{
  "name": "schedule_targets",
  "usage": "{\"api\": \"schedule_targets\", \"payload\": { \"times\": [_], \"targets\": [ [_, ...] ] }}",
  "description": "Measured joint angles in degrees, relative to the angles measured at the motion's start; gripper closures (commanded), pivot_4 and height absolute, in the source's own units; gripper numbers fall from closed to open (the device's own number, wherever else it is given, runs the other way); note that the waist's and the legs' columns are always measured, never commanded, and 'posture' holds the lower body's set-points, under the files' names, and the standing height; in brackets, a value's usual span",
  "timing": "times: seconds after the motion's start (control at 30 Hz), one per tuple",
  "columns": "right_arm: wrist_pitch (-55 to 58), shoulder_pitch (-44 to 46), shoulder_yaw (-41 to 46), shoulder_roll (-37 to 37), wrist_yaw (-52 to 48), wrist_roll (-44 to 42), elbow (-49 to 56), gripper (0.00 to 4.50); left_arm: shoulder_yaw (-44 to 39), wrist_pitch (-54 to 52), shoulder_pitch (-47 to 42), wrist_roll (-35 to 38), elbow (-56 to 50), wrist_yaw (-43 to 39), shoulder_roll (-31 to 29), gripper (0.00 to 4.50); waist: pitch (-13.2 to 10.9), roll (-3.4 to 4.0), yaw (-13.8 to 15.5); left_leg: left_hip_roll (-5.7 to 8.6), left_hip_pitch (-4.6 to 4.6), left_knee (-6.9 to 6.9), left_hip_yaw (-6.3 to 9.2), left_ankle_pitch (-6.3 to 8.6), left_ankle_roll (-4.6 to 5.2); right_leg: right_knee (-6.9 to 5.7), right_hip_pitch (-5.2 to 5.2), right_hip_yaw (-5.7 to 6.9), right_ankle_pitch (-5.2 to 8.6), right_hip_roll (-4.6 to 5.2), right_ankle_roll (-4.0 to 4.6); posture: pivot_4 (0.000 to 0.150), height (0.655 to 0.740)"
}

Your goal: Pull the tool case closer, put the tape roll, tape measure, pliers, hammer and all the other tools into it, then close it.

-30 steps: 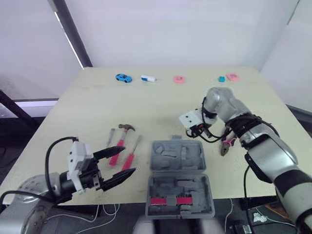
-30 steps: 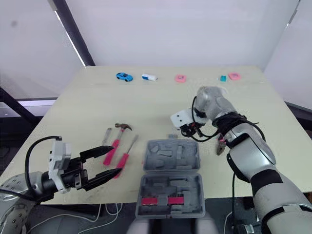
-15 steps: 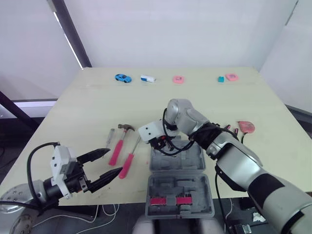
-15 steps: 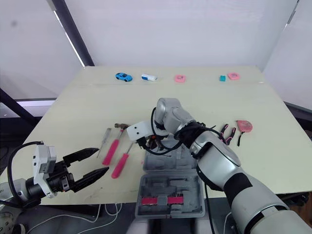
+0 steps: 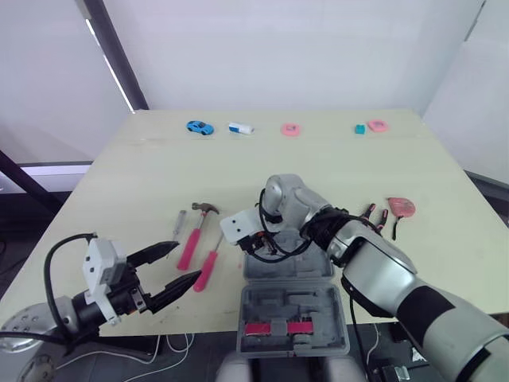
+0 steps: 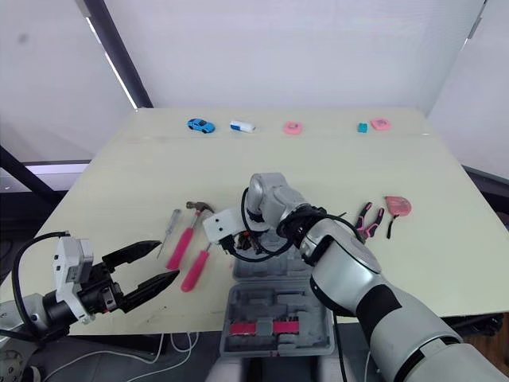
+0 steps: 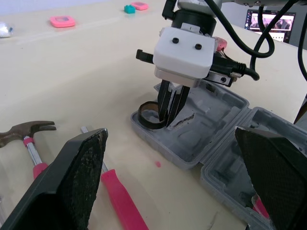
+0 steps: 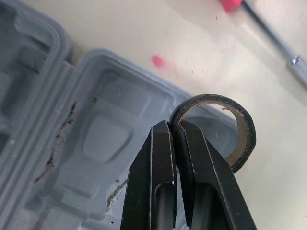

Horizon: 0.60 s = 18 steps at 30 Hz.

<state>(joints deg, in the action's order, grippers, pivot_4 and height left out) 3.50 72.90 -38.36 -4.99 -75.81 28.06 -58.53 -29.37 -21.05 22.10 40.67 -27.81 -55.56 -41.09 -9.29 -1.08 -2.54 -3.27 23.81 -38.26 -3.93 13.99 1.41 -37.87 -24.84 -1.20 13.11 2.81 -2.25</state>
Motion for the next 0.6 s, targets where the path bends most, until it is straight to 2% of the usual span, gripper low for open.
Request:
{"api": "schedule_targets", "payload": {
  "times": [0.6],
  "targets": [
    [-2.8, 0.1, 0.0, -0.7, 3.2, 1.6, -5.1, 4.41, 0.0, -1.7, -0.5, 0.1, -0.3, 0.4, -0.2, 0.0, 0.0, 0.0, 0.0, 0.0, 0.0, 0.01, 0.01, 0.0, 0.0, 0.0, 0.0, 0.0, 0.0, 0.0, 0.0, 0.15, 0.7395]
  ]
}}
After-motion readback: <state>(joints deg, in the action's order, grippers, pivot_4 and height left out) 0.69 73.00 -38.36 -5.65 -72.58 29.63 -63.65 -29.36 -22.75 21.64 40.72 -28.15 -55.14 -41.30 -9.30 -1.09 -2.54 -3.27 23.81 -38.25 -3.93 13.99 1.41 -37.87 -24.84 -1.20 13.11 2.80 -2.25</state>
